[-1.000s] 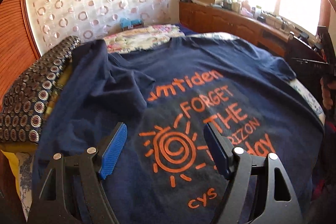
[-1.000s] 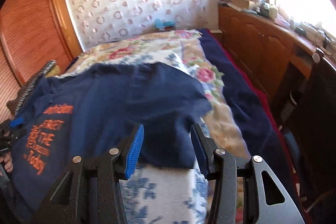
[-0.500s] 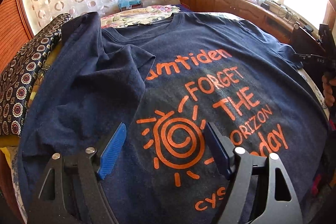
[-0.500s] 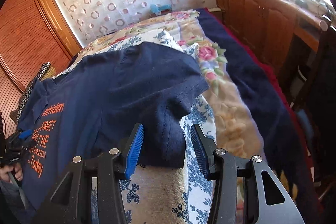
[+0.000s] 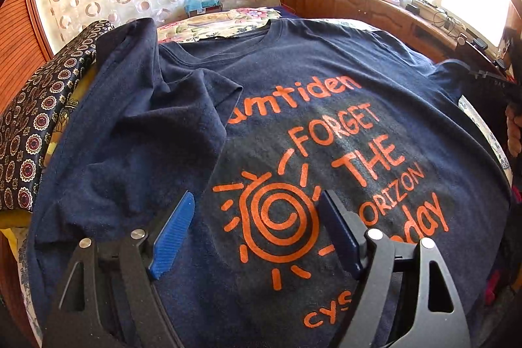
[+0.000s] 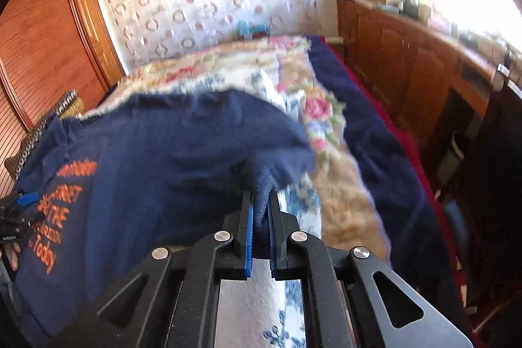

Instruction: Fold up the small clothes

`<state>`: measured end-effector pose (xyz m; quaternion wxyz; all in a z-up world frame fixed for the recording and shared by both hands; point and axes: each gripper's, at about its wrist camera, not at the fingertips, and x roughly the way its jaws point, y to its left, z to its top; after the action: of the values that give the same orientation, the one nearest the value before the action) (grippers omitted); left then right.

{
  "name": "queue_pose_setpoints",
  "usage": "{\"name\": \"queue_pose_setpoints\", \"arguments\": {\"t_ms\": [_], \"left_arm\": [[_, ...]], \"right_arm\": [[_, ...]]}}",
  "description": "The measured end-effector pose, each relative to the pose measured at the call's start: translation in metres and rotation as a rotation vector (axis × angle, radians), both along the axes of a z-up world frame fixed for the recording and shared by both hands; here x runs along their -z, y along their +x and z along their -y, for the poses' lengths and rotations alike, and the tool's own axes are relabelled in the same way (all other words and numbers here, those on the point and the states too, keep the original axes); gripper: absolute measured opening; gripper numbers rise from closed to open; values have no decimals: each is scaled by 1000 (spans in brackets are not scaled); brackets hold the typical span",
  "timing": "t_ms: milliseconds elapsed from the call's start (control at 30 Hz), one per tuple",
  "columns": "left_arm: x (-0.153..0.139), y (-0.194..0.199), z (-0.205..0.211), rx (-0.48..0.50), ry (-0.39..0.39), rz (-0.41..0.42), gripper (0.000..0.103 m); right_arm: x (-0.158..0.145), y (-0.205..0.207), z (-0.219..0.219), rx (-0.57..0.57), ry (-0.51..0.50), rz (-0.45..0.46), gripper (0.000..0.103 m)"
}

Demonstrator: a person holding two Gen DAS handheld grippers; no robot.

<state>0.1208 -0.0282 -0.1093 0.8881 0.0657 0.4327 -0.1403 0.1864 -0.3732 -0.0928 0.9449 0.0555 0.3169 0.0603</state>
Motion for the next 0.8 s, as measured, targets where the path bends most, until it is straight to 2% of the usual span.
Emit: {"name": "queue_pose_setpoints", "arguments": {"t_ms": [133, 367, 533, 600, 667, 800], "left_arm": [[0, 2, 0, 0, 0, -1, 80], [1, 2, 0, 0, -1, -8, 81], [1, 2, 0, 0, -1, -8, 81], [1, 2, 0, 0, -1, -8, 81], [2, 3, 0, 0, -1, -8, 81], [2, 3, 0, 0, -2, -8, 81]], "right_arm": [[-23, -4, -14, -19, -19, 84, 7], [-53, -4, -78, -189, -43, 162, 7], [-48, -11, -125, -346, -29, 128, 7], [-39, -15, -130, -364, -44, 96, 14], [-32, -19, -125, -362, -43, 81, 33], [-24, -21, -97, -300, -20, 66, 37]]}}
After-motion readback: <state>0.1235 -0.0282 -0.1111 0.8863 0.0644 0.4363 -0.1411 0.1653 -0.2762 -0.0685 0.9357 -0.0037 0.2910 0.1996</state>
